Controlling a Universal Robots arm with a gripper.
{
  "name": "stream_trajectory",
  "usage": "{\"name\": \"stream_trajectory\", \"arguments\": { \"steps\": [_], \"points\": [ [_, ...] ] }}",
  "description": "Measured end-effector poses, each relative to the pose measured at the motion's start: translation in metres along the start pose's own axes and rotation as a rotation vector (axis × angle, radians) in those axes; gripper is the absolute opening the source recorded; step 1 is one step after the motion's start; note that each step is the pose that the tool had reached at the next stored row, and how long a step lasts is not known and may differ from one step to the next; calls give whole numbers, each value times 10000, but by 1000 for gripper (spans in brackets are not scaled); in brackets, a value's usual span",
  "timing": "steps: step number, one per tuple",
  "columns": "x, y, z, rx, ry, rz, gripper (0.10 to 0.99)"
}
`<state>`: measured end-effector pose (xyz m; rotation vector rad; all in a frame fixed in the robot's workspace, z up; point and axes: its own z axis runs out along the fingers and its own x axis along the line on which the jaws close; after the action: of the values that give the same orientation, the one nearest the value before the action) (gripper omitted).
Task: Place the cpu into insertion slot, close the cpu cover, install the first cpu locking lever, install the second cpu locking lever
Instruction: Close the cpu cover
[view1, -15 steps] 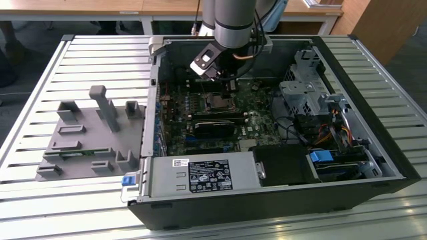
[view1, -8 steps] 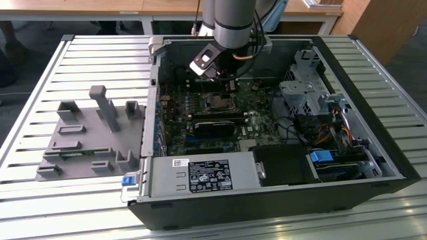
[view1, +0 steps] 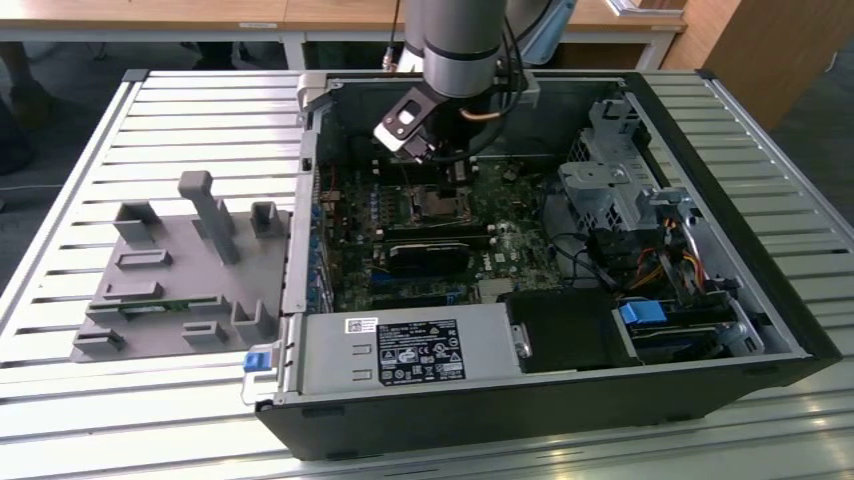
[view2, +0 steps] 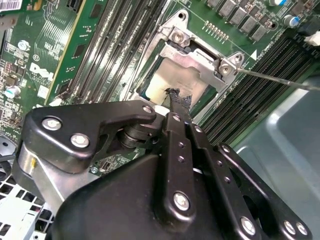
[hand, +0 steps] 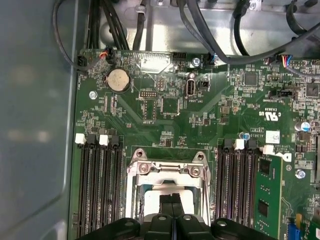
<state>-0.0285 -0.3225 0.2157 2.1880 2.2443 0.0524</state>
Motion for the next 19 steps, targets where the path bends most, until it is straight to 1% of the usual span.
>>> {"name": "stream_trajectory", "arguments": {
  "steps": [12,16,19],
  "points": [
    [1,-69,6,-1,1,-1,106],
    [0,-130,16,0,0,0,106],
    [1,-160,21,0,0,-1,106]
  ]
}}
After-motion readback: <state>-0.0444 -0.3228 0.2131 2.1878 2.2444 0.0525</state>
